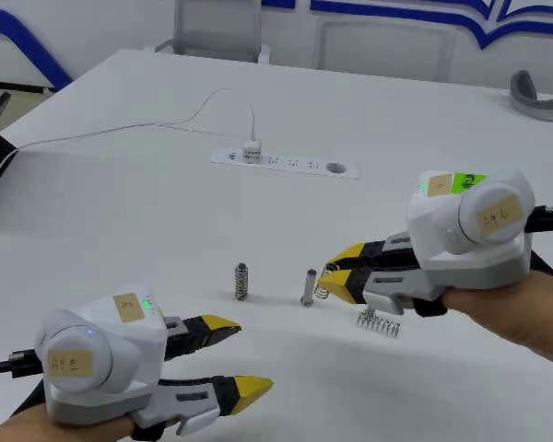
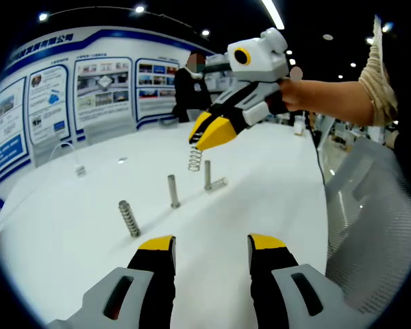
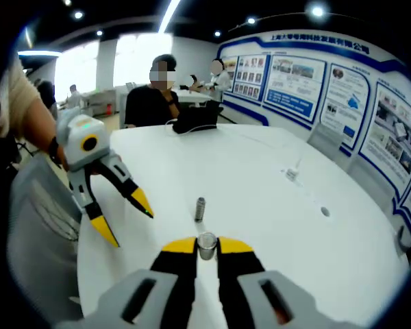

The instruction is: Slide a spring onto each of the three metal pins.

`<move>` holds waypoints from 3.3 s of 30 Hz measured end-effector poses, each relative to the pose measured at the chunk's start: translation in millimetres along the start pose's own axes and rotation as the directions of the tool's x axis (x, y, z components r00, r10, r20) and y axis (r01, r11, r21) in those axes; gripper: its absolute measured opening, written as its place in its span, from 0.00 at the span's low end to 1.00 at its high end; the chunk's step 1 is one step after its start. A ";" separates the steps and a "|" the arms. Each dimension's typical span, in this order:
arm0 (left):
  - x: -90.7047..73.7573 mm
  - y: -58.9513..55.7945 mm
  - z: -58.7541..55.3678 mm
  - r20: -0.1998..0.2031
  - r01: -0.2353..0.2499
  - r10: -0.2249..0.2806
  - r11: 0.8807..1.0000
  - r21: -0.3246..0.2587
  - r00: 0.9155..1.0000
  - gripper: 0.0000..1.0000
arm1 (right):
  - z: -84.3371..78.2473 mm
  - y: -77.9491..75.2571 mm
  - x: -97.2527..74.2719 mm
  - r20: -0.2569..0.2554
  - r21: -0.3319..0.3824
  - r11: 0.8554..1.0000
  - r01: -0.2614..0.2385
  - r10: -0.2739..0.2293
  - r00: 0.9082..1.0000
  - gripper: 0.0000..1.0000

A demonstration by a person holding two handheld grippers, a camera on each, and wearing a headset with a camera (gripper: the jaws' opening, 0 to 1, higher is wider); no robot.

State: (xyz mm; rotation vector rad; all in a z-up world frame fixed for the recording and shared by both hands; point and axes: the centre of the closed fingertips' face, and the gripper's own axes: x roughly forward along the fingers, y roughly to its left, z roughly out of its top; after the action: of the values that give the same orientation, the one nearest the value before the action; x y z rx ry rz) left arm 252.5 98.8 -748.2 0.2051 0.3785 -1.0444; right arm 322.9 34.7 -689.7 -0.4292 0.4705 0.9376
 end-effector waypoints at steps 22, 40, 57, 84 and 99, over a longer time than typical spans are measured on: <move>-3.9 7.0 -3.7 -0.002 -0.030 0.030 0.999 -0.023 1.000 0.51 | -5.8 -24.5 31.4 -0.023 0.059 0.997 0.046 -0.045 0.999 0.12; -9.2 7.3 -6.0 -0.005 -0.046 0.046 0.998 -0.031 0.999 0.51 | -24.7 -22.0 47.2 -0.061 0.090 0.995 0.037 -0.032 0.998 0.12; -10.5 8.0 -8.4 -0.014 -0.053 0.052 0.998 -0.035 0.999 0.50 | -45.2 -21.1 61.8 -0.087 0.128 0.991 0.036 -0.025 0.996 0.12; -7.4 5.4 -1.0 -0.012 -0.030 0.029 0.999 -0.016 0.999 0.50 | -53.8 -20.2 42.9 -0.093 0.124 0.991 0.059 -0.047 0.995 0.17; -1.3 1.8 2.7 -0.010 -0.005 0.005 1.000 0.001 1.000 0.50 | -62.1 -12.7 -6.6 -0.060 0.092 0.992 0.090 -0.084 0.995 0.20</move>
State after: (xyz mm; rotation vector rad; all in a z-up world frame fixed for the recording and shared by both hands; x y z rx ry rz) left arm 254.0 99.8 -745.2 0.2118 0.3868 -1.0385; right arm 318.1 -9.9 -735.0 -0.3875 0.5406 0.8172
